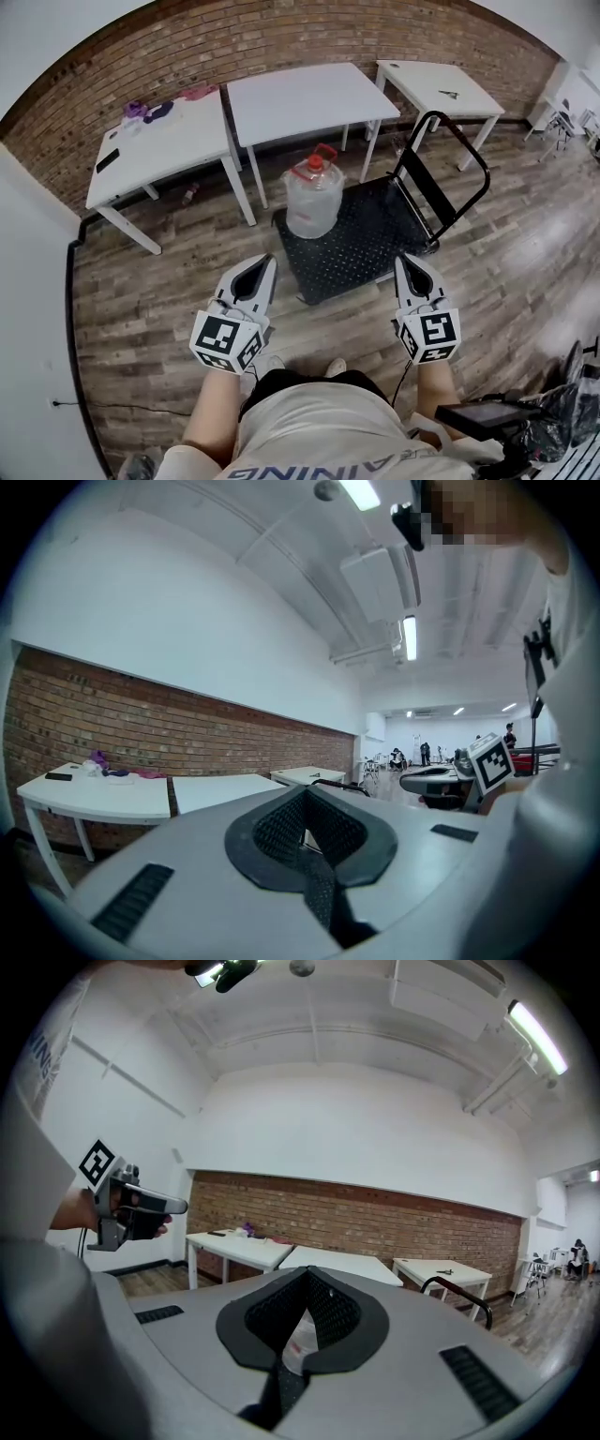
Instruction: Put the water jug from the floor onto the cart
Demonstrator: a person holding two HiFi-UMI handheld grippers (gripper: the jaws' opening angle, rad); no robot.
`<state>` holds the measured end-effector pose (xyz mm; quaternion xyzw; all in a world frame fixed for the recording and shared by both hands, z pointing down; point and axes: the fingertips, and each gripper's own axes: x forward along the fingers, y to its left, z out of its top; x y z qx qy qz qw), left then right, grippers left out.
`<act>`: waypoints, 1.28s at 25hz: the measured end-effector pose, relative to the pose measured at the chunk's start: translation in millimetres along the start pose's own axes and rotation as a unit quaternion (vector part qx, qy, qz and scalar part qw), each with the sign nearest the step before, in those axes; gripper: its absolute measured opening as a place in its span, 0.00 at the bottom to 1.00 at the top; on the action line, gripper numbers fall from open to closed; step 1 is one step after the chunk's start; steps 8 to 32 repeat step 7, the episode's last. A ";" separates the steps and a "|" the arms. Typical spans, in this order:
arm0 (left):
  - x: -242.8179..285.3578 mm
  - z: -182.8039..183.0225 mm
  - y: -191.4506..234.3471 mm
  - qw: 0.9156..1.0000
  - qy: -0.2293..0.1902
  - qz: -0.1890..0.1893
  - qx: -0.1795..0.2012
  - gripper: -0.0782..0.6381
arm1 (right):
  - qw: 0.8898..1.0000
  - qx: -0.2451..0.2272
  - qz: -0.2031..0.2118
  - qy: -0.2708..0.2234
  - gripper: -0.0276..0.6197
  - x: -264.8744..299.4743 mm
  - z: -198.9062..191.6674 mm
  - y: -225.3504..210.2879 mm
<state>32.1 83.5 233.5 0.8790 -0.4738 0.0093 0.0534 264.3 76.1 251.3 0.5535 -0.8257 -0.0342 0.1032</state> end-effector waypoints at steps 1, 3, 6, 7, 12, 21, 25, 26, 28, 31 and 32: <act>-2.8 -0.2 4.7 1.000 0.000 0.001 -0.003 0.11 | 1.000 0.000 0.000 -0.001 0.05 2.5 2.9 5.3; -6.6 0.0 13.2 1.000 -0.002 0.001 -0.007 0.11 | 1.000 -0.001 0.000 -0.001 0.05 7.3 6.5 13.9; -12.7 0.0 25.7 1.000 -0.002 0.000 -0.009 0.11 | 1.000 -0.001 0.001 0.003 0.05 14.3 7.6 28.1; -15.2 -0.1 30.0 1.000 -0.002 0.000 -0.009 0.11 | 1.000 -0.001 0.002 0.004 0.05 16.5 7.7 33.4; -15.2 -0.1 30.0 1.000 -0.002 0.000 -0.009 0.11 | 1.000 -0.001 0.002 0.004 0.05 16.5 7.7 33.4; -15.2 -0.1 30.0 1.000 -0.002 0.000 -0.009 0.11 | 1.000 -0.001 0.002 0.004 0.05 16.5 7.7 33.4; -15.2 -0.1 30.0 1.000 -0.002 0.000 -0.009 0.11 | 1.000 -0.001 0.002 0.004 0.05 16.5 7.7 33.4; -15.2 -0.1 30.0 1.000 -0.002 0.000 -0.009 0.11 | 1.000 -0.001 0.002 0.004 0.05 16.5 7.7 33.4; -15.2 -0.1 30.0 1.000 -0.002 0.000 -0.009 0.11 | 1.000 -0.001 0.002 0.004 0.05 16.5 7.7 33.4; -15.2 -0.1 30.0 1.000 -0.002 0.000 -0.009 0.11 | 1.000 -0.001 0.002 0.004 0.05 16.5 7.7 33.4; -15.2 -0.1 30.0 1.000 -0.002 0.000 -0.009 0.11 | 1.000 -0.001 0.002 0.004 0.05 16.5 7.7 33.4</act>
